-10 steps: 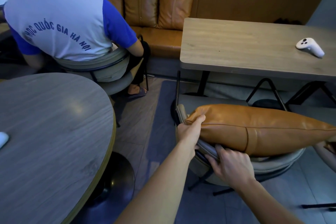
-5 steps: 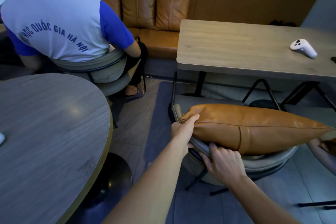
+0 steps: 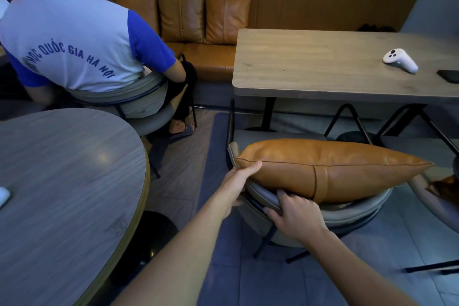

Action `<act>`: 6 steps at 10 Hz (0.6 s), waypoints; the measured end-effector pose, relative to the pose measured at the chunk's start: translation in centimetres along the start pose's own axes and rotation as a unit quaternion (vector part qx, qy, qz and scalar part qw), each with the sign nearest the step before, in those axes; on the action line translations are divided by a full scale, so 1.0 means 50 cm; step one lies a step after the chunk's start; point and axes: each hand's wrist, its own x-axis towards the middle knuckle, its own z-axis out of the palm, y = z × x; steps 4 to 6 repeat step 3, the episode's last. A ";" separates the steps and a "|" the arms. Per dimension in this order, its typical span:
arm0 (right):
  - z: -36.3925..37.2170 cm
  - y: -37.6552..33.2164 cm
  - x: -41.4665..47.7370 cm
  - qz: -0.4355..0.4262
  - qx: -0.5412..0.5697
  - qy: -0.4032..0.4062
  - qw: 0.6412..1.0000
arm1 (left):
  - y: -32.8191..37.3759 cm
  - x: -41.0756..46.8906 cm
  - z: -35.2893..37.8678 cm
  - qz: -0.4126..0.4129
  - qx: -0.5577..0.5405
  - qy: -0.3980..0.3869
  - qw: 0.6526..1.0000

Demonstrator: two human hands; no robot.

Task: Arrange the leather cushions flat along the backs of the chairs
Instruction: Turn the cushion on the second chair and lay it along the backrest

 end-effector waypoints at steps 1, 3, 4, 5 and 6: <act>-0.026 0.002 0.003 0.017 0.054 -0.104 0.993 | -0.012 -0.029 -0.026 0.034 0.165 -0.031 0.985; -0.140 0.007 0.005 0.042 0.117 -0.200 0.972 | 0.044 -0.074 -0.015 0.063 0.512 -0.050 0.855; -0.140 0.007 0.005 0.042 0.117 -0.200 0.972 | 0.044 -0.074 -0.015 0.063 0.512 -0.050 0.855; -0.140 0.007 0.005 0.042 0.117 -0.200 0.972 | 0.044 -0.074 -0.015 0.063 0.512 -0.050 0.855; -0.140 0.007 0.005 0.042 0.117 -0.200 0.972 | 0.044 -0.074 -0.015 0.063 0.512 -0.050 0.855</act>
